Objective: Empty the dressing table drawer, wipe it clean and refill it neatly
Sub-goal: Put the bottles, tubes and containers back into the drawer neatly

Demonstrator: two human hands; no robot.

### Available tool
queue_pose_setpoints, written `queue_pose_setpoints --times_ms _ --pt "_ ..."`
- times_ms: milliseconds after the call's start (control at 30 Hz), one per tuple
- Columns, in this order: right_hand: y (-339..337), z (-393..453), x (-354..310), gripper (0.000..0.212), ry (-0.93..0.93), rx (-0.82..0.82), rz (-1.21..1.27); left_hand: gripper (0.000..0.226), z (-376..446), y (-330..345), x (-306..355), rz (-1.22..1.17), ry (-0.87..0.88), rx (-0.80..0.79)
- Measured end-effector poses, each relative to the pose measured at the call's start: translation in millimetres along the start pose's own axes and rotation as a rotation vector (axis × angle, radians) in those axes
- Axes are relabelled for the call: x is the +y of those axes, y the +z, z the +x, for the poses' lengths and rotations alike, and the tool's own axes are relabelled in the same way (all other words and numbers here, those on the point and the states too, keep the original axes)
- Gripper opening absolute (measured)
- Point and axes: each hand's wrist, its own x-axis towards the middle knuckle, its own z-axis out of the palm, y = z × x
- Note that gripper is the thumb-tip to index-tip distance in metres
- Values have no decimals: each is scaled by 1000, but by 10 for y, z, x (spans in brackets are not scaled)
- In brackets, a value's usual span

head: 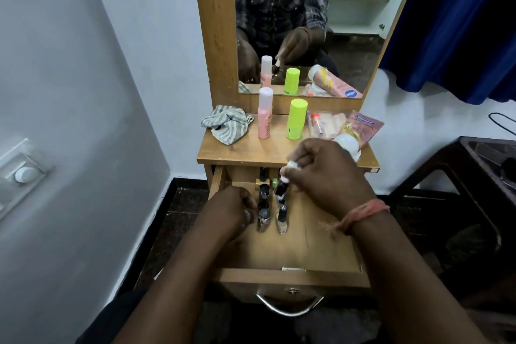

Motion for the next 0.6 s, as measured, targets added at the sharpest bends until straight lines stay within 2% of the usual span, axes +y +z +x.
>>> queue_pose_setpoints --times_ms 100,200,400,600 --pt "184 -142 104 17 -85 -245 -142 32 -10 32 -33 29 30 -5" --pt "310 -152 257 15 -133 -368 -305 29 -4 64 -45 40 40 15" --pt "484 -147 355 12 -185 -509 -417 31 6 68 -20 57 46 25" --pt "633 -163 374 11 -240 -520 -473 30 6 79 -22 97 53 33"
